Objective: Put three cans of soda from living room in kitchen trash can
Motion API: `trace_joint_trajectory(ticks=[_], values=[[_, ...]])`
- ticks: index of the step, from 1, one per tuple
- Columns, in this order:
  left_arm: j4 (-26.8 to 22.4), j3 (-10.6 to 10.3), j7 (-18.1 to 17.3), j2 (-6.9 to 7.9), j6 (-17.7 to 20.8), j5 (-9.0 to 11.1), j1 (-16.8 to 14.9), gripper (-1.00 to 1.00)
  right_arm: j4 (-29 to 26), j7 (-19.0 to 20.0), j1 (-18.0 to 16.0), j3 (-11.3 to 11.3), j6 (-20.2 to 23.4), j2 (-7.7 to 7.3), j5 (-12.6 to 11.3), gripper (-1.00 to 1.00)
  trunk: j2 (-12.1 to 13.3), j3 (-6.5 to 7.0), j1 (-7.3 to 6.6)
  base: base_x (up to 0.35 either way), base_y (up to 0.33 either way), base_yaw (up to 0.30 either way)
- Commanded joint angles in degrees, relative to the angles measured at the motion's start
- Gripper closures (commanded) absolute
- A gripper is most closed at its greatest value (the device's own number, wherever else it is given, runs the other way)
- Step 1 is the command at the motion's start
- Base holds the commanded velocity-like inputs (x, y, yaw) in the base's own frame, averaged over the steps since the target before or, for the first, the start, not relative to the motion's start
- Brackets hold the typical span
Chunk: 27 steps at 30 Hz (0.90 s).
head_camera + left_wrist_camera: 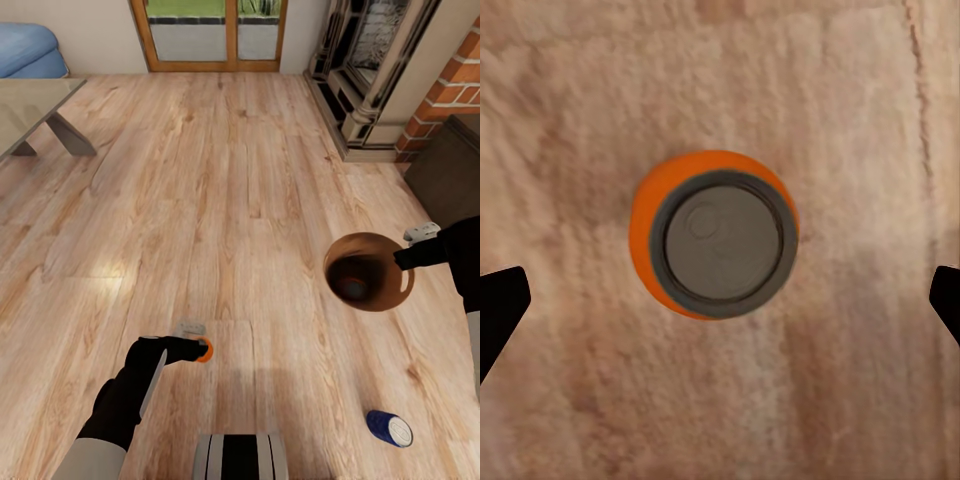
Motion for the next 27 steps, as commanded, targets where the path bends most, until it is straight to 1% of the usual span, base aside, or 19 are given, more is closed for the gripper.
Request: trace_joint_trajectory(ticks=[1, 6, 7, 12, 16, 22, 27], values=[[0.0, 0.0, 0.0, 0.0, -0.1, 0.0, 0.0, -1.0, -0.6, 0.3, -0.5, 0.0, 0.5, 0.34, -0.5, 1.0, 0.0, -0.32, 0.01, 0.0, 0.0, 0.0], [-0.1, 0.0, 0.0, -0.01, -0.4, 0.0, 0.0, -1.0, -3.4, 0.4, -1.9, 0.0, 0.5, 0.92, -0.5, 1.0, 0.0, -0.64, 0.01, 0.0, 0.0, 0.0], [-0.2, 0.0, 0.0, -0.01, -0.4, 0.0, 0.0, -1.0, -5.1, 0.4, -2.0, 0.1, 0.5, 1.02, -0.3, 1.0, 0.0, -0.66, 0.01, 0.0, 0.0, 0.0], [-0.2, 0.0, 0.0, -0.01, -0.7, 0.0, 0.0, -1.0, -7.5, 0.5, -2.2, 0.1, 0.5, 1.19, 0.9, 1.0, 0.0, -0.7, 0.01, 0.065, 0.0, 0.0], [-0.2, 0.0, 0.0, -0.01, -0.8, 0.0, 0.0, -1.0, -7.9, 0.5, -2.2, 0.2, 0.5, 1.2, 1.1, 1.0, 0.0, -0.7, 0.01, 0.225, 0.0, 0.0], [-0.5, 0.0, 0.0, -0.08, -0.8, 0.0, 0.0, -1.0, -8.1, 0.5, -2.1, 0.3, 0.5, 1.14, 1.2, 1.0, 0.0, -0.7, 0.01, 0.045, 0.0, 0.0], [-0.5, -0.1, 0.1, -0.1, -0.8, 0.0, 0.0, -1.0, -8.1, 0.5, -2.1, 0.3, 0.5, 1.12, 1.2, 1.0, -0.1, -1.81, 0.14, 0.004, 0.0, 0.0]])
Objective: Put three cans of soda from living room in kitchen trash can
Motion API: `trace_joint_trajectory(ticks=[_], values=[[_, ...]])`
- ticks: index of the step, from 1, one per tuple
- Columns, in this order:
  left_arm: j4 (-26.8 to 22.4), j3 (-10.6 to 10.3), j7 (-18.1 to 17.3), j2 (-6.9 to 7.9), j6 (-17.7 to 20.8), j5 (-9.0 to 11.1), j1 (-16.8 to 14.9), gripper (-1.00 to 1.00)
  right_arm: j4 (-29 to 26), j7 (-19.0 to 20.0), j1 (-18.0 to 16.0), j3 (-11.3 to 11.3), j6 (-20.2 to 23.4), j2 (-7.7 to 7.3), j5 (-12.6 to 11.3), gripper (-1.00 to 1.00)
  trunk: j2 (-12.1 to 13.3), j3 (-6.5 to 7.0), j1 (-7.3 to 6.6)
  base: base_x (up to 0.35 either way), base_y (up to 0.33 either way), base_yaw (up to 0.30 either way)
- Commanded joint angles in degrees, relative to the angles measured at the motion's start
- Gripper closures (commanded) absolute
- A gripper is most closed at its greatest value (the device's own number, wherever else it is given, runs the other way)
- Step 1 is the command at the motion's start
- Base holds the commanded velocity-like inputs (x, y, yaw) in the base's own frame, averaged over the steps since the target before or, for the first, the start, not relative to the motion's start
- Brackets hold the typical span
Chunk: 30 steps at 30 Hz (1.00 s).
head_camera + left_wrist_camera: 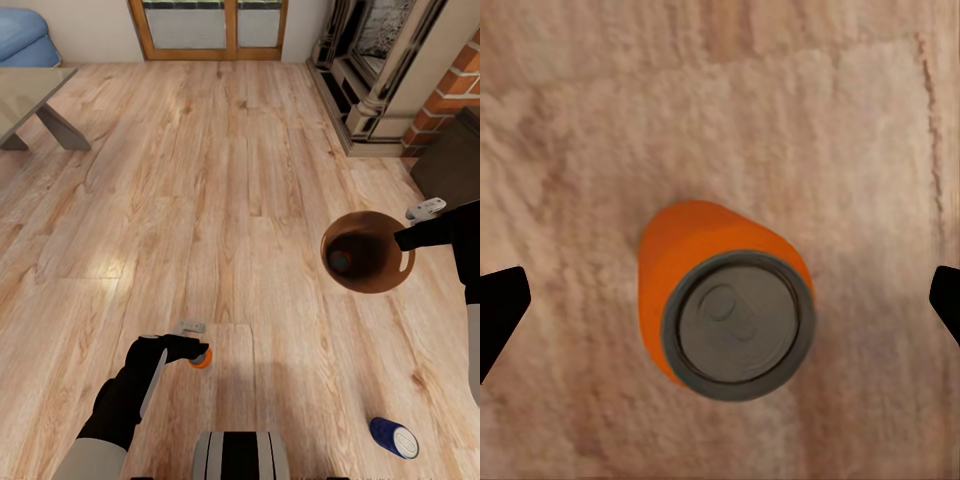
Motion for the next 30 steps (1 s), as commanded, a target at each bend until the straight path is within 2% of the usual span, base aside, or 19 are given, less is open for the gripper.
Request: trace_joint_trajectory(ticks=[1, 12, 14, 19, 26, 30], values=[[0.0, 0.0, 0.0, 0.0, 0.0, 0.0, 0.0, -1.0, 0.0, 0.2, 0.0, 0.0, 0.1, -0.01, -0.3, 1.0, 0.0, -0.22, 0.01, 0.001, 0.0, 0.0], [-0.1, 0.0, 0.0, -0.07, 0.0, 0.0, 0.0, -1.0, -0.6, 0.2, 0.0, -0.1, 0.1, 0.06, -0.2, 1.0, -0.2, -2.66, 0.29, 0.0, 0.0, 0.0], [-0.1, 0.0, 0.0, -0.16, 0.0, 0.0, 0.0, -1.0, -1.8, 0.2, 0.0, -0.1, 0.1, 0.08, -0.1, 1.0, -0.2, -2.66, 0.29, 0.0, 0.0, 0.0], [-0.1, -0.1, -0.1, -0.38, 0.0, 0.0, 0.1, -1.0, -5.4, 0.8, -0.2, -0.1, 0.1, 0.69, 3.9, 1.0, -0.2, -2.66, 0.29, 0.0, 0.0, 0.0], [-0.1, -0.1, -0.1, -0.43, -0.1, 0.0, 0.1, -1.0, -6.9, 2.2, -0.2, -0.1, 0.1, 1.1, 5.1, 1.0, -0.2, -2.66, 0.29, 0.0, 0.0, 0.0], [-0.1, -0.2, -0.1, -0.44, -0.1, 0.0, 0.1, -1.0, -7.6, 3.2, -0.2, 0.0, 0.1, 1.15, 5.3, 1.0, -0.2, -3.54, 0.4, 0.0, 0.0, 0.0]])
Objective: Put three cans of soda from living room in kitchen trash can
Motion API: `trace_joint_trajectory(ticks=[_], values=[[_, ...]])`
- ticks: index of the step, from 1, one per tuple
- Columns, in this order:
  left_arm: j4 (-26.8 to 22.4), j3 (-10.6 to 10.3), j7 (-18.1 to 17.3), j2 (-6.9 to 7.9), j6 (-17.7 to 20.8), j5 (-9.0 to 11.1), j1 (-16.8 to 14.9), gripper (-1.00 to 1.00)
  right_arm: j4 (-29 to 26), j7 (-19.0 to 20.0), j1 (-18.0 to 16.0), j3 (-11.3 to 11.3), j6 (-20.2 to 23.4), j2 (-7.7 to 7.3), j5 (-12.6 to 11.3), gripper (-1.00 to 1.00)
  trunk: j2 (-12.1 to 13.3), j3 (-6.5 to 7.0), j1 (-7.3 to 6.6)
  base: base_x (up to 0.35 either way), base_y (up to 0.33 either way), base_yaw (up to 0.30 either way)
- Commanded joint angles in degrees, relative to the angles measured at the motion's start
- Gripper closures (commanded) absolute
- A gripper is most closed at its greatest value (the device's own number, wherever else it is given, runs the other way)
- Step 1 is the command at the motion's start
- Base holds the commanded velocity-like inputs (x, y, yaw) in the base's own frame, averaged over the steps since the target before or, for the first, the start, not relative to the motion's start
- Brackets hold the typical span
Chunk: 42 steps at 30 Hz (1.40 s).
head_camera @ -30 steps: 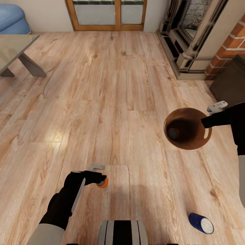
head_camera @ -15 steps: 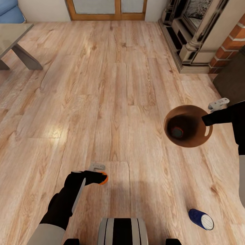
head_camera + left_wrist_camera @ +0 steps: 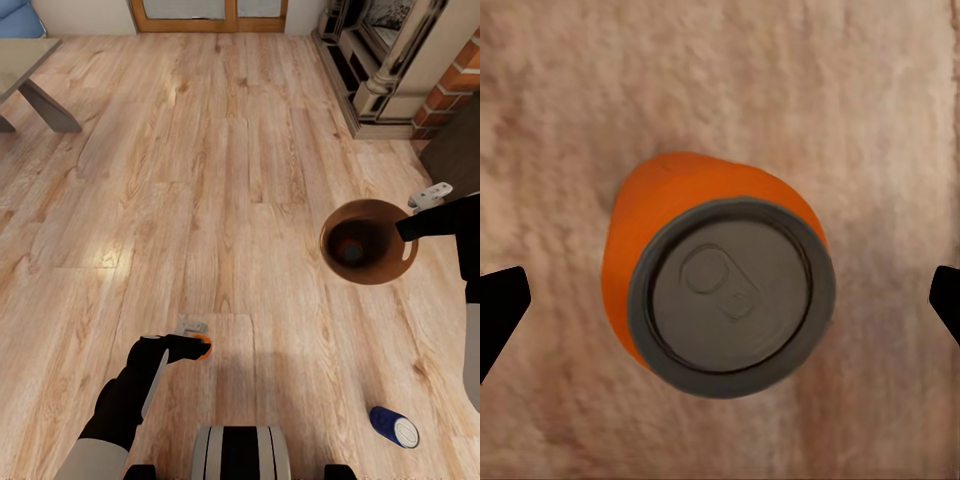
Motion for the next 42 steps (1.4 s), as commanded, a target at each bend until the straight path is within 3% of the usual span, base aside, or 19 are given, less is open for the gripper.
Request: trace_joint_trajectory(ticks=[1, 7, 30, 42], values=[[0.0, 0.0, 0.0, 0.0, 0.0, 0.0, 0.0, -1.0, -0.1, 0.4, 0.0, 0.0, 0.0, 0.01, 0.1, 1.0, 0.0, -0.22, 0.01, 0.0, 0.0, 0.0], [0.1, 0.0, 0.0, 0.0, 0.0, 0.0, 0.0, -1.0, -0.7, 0.9, 0.0, 0.2, 0.0, 0.02, 0.2, 1.0, -0.1, -1.55, 0.16, 0.0, 0.0, 0.0], [-0.1, 0.0, 0.0, -0.05, -0.4, 0.1, 0.0, -1.0, -0.8, 1.0, 0.2, 0.4, 0.0, -0.06, 0.2, 1.0, -0.1, -1.55, 0.16, 0.023, 0.0, 0.0], [0.0, 0.0, 0.0, -0.44, -0.4, 0.0, 0.0, -1.0, -0.8, 1.1, 0.4, 0.4, 0.0, -0.05, 0.1, 1.0, -0.2, -3.99, 0.45, 0.0, 0.0, 0.0]])
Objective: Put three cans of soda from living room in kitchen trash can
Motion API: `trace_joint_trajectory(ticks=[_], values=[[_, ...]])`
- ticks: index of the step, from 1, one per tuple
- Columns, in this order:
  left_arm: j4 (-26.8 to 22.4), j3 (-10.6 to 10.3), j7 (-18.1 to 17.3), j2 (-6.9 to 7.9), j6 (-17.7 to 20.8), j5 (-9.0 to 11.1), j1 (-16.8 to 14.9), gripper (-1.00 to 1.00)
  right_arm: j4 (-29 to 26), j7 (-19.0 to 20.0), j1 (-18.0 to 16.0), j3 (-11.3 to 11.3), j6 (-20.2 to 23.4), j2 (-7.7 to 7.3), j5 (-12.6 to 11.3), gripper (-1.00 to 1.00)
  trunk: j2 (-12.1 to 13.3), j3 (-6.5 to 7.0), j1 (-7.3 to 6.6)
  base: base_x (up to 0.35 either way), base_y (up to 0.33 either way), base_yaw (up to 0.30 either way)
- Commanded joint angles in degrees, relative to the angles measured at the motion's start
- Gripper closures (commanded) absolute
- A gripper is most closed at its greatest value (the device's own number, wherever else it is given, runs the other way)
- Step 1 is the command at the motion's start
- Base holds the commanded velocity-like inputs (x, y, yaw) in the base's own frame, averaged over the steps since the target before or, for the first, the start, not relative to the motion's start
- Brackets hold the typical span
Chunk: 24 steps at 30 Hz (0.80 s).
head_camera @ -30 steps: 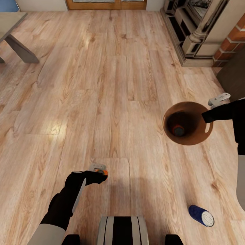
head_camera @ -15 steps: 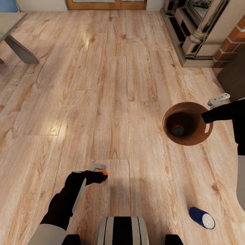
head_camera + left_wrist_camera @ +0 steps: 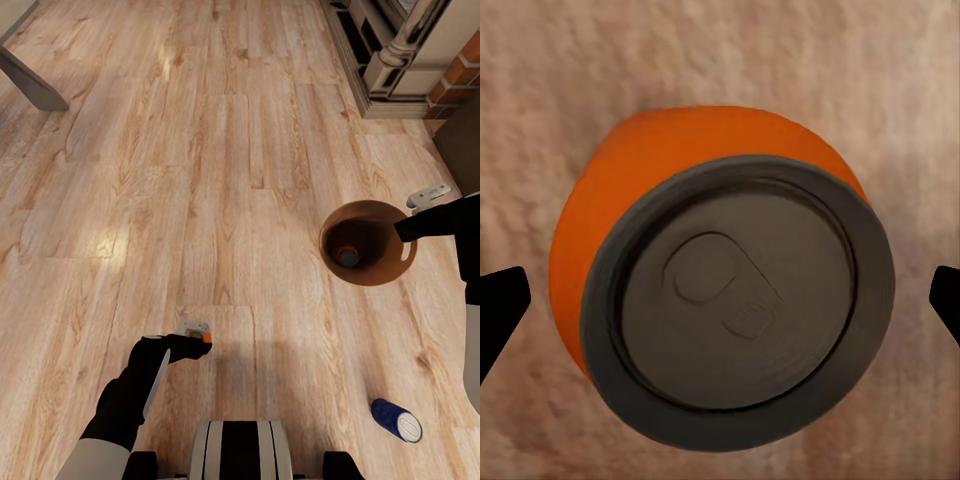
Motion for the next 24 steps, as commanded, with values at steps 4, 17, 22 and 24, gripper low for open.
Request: trace_joint_trajectory(ticks=[4, 17, 22, 24], values=[[-0.1, 0.0, 0.0, 0.0, 0.0, 0.0, 0.0, -1.0, 0.0, 0.5, 0.0, 0.0, 0.1, -0.01, -0.1, 1.0, 0.0, 0.0, -0.01, 0.0, 0.0, 0.0], [0.0, 0.0, 0.0, 0.0, -0.7, 0.0, 0.0, 1.0, -0.2, 0.7, 0.1, 0.0, 0.1, -0.06, -0.1, 1.0, 0.0, 0.67, -0.08, 0.0, 0.0, 0.0], [0.1, 0.0, 0.0, 0.0, -0.7, 0.0, 0.0, 1.0, -0.2, 0.7, 0.1, -0.1, 0.1, -0.17, -0.1, 1.0, 0.1, 1.78, -0.21, 0.0, 0.0, 0.0], [0.1, 0.0, 0.0, 0.0, -0.7, 0.0, 0.0, 1.0, -0.2, 0.7, 0.1, -0.2, 0.1, -0.18, -0.1, 1.0, 0.1, 2.22, -0.26, 0.0, 0.0, 0.0]])
